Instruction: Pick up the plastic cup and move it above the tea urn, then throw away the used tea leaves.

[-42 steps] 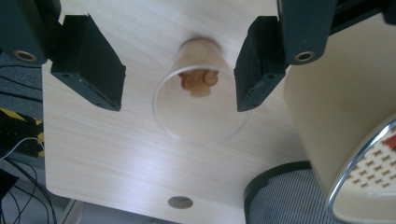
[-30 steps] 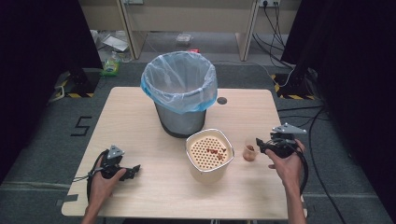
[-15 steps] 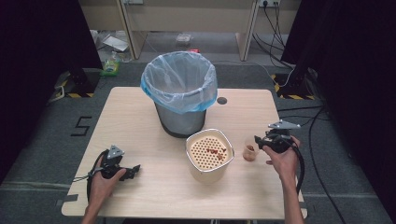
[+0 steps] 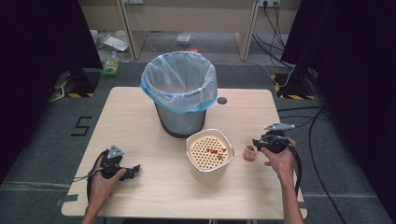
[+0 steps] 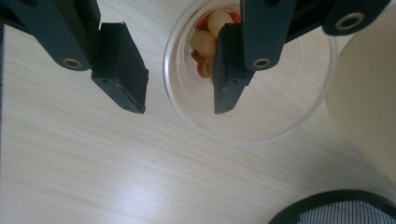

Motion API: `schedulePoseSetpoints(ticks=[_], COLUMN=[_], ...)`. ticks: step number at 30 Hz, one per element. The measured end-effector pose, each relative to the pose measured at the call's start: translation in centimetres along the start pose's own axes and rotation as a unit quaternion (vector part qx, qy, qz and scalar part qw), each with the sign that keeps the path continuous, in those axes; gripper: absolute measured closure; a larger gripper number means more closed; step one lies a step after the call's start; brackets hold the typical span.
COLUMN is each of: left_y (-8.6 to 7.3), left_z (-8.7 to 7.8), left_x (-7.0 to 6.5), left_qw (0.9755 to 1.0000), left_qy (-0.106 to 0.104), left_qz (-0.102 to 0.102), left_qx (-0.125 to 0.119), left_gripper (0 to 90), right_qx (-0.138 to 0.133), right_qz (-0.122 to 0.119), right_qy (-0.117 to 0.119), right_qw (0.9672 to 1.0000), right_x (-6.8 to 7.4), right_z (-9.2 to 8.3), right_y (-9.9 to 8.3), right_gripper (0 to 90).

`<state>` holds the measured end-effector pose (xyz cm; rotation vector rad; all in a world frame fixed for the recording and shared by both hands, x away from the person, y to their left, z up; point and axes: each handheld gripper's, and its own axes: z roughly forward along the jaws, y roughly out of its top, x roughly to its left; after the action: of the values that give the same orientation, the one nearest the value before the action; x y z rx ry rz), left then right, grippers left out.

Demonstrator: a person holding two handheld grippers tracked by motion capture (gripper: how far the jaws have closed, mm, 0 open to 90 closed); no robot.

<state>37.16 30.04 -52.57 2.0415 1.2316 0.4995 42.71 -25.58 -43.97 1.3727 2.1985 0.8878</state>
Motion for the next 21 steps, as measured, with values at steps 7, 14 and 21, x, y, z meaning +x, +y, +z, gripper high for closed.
schedulePoseSetpoints(ticks=[7, 14, 21], left_y=[0.0, 0.0, 0.0], left_z=[0.0, 0.0, 0.0], left_x=[0.0, 0.0, 0.1], left_qw=[1.0, 1.0, 1.0], left_qy=[0.0, 0.0, 0.0], left_qz=[0.001, 0.001, 0.002], left_qx=[0.0, 0.001, 0.002], left_gripper=[0.0, 0.0, 0.0], right_qx=[0.025, 0.001, -0.034], right_qz=[-0.012, -0.049, -0.075], right_qy=[0.009, 0.0, -0.015], right_qw=[0.9996, 0.9988, 0.9965], right_x=[0.5, 0.9, 1.1], right_z=[0.9, -0.1, -2.4], right_y=[-0.3, -0.1, 0.7], right_gripper=[72.1, 90.0, 90.0])
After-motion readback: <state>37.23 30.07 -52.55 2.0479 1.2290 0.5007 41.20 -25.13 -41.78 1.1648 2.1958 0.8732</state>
